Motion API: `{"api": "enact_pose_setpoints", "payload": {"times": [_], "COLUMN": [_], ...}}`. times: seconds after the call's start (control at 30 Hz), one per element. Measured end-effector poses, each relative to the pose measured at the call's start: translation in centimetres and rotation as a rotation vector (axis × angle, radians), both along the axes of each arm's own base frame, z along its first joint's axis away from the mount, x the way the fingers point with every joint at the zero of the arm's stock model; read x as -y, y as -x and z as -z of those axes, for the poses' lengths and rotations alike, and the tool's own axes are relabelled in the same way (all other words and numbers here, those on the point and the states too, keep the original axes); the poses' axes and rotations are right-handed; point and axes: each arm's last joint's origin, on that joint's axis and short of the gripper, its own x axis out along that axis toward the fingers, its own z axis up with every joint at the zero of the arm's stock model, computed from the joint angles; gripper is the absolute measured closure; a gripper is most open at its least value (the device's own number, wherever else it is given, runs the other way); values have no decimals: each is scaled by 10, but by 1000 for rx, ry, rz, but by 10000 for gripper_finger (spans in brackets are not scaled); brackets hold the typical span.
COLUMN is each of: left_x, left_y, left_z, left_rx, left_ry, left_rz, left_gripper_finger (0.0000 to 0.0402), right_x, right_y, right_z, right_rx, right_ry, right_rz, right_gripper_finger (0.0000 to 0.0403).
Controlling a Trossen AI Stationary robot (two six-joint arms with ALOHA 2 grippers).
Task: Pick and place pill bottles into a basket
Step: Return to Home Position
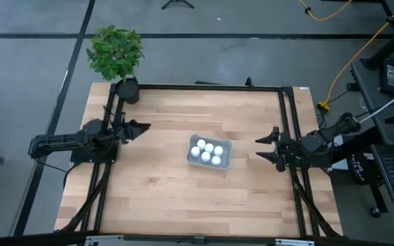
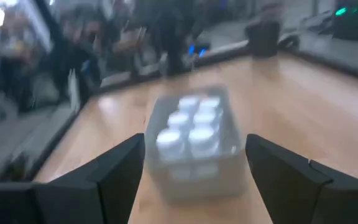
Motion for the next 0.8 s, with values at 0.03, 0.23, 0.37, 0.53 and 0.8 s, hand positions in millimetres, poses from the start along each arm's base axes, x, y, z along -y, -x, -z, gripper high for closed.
{"api": "enact_pose_setpoints", "payload": {"times": [0.03,0.23,0.37,0.53,0.8], "left_x": [0,-1,-3,-5,-5], "left_y": [1,1,1,1,0], "left_z": [-4,-3,-2,-1,1], "left_rx": [37,24,12,10,-21], "left_ry": [-5,-23,-20,-20,-15], "left_rz": [-1,-13,-34,-55,-54], "left_gripper_finger": [176,176,176,176,176], "right_x": [1,23,39,54,61], "right_y": [-2,-11,-10,-8,-6], "right_z": [-1,-7,-7,-6,-6], "right_rx": [30,281,289,291,294], "right_ry": [-16,-112,-84,-57,-47], "right_rz": [23,276,454,616,684], "right_gripper_finger": [122,122,122,122,122]}}
